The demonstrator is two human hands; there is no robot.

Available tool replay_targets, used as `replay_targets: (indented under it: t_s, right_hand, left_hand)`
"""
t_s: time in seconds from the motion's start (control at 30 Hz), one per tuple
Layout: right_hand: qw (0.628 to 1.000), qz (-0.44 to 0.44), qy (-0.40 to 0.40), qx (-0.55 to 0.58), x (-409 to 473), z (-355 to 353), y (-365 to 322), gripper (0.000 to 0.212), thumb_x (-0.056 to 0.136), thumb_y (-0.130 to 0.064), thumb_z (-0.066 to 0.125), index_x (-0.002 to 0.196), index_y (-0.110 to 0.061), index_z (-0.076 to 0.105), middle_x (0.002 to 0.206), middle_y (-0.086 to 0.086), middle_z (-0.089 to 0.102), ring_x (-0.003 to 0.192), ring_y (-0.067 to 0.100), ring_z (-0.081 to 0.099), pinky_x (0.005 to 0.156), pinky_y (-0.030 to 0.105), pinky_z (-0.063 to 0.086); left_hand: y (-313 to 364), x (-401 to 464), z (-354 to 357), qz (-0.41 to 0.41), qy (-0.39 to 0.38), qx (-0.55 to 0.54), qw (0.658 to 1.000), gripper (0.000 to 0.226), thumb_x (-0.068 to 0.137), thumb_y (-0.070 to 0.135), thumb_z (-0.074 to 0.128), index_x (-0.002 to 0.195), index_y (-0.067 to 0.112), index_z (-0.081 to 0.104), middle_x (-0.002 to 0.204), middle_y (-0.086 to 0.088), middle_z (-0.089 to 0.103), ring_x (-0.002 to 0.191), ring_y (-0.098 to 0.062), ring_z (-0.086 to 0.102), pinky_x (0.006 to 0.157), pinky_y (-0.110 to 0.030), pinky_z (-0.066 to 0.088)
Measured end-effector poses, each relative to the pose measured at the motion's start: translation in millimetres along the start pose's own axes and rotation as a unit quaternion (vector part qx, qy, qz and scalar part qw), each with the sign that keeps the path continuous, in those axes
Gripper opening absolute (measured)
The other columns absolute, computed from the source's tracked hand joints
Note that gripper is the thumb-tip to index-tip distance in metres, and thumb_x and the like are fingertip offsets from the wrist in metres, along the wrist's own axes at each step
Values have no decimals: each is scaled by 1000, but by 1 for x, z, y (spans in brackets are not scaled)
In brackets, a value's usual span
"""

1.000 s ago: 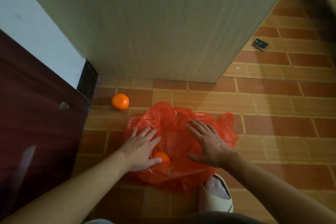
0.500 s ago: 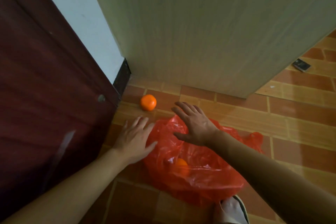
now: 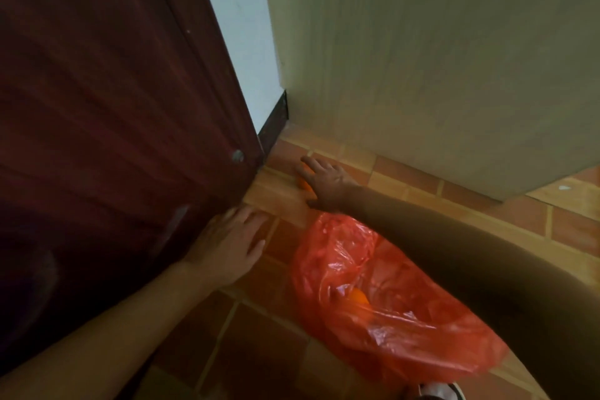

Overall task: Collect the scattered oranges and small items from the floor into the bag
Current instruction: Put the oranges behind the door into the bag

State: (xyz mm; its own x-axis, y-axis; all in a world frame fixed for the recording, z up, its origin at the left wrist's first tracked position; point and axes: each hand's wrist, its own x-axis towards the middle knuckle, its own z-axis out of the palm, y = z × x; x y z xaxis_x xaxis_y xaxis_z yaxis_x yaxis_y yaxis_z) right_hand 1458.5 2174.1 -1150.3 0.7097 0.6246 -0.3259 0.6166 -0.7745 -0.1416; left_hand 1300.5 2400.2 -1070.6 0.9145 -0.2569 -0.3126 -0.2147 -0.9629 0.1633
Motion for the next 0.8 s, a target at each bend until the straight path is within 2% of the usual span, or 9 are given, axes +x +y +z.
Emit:
replay_targets:
  t_s: [0.07,0.13,0.2,0.3,0.4,0.53,0.67,0.8]
  right_hand:
    - [1000,8,-11,3,16,0,-1,101,85,-43,77,163,-26,15,168,9,13,150,37,27,111,56,42]
    - [999,18,-28,4,25,4,-1,100,85,-36,80,162,-28,16,168,8,13,150,38,27,106,58,46]
    - [999,20,-34,-1,27,11,2,98,85,-29,80,162,-27,19,166,8,16,149,37,28,99,55,52]
    - [1000,26,-7,10,25,22,10,96,85,-18,79,160,-28,20,164,8,21,144,37,35,92,44,58]
    - [998,38,12,38,17,23,14,92,87,-22,77,160,-29,22,162,7,24,142,35,38,95,42,57]
    - [994,48,47,86,-11,4,9,92,84,-29,80,158,-31,26,159,6,30,138,35,42,100,48,53]
    - [985,42,115,126,-74,-12,9,86,80,-31,78,154,-30,33,153,5,37,131,35,46,99,48,53]
    - [979,57,142,134,-152,-16,18,84,81,-36,76,154,-31,34,152,4,39,131,33,48,98,45,53]
  left_hand:
    - [-3,-5,-2,-5,-1,-4,1000,50,98,45,51,143,25,54,144,3,50,130,-22,52,102,-41,48]
    - [-4,-9,-4,-8,-7,-14,1000,56,95,51,37,143,26,54,143,3,50,128,-21,52,100,-41,49]
    - [-4,-12,-4,-7,-5,-31,999,61,92,52,31,141,26,56,143,5,50,126,-20,53,98,-41,51]
    - [-3,-13,-2,0,-1,-36,999,54,94,49,37,138,26,57,141,7,50,123,-18,54,97,-40,51]
    - [0,-11,0,12,-9,-36,999,53,94,51,35,136,27,58,138,10,49,121,-16,53,96,-40,51]
    - [13,-1,2,29,-1,-42,999,47,95,47,41,136,28,55,137,10,49,121,-16,53,96,-39,51]
    - [44,23,5,52,15,-49,997,47,94,47,41,134,28,57,138,7,51,122,-19,54,98,-40,51]
    - [82,46,10,88,21,-46,995,50,92,47,40,131,23,60,131,-2,57,115,-27,59,93,-42,54]
